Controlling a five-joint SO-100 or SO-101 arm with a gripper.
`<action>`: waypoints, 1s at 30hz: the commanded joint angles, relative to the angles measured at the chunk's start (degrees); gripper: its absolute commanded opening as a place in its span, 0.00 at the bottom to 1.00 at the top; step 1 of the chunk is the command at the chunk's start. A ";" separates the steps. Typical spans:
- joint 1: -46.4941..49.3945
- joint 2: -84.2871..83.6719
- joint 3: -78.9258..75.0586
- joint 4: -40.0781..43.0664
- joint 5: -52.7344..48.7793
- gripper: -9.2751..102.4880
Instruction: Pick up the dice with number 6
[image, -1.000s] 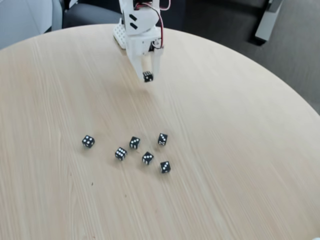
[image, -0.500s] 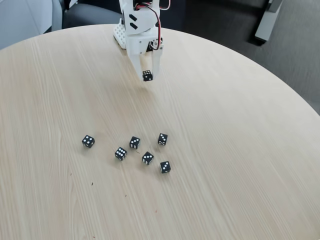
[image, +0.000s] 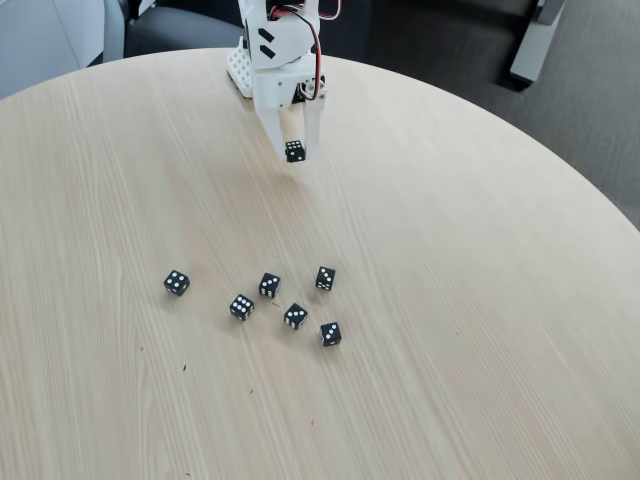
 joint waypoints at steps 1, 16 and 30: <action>0.18 0.35 -0.09 0.18 0.35 0.08; 0.44 0.35 -0.09 0.18 0.35 0.12; 0.44 0.35 -0.09 0.18 0.35 0.12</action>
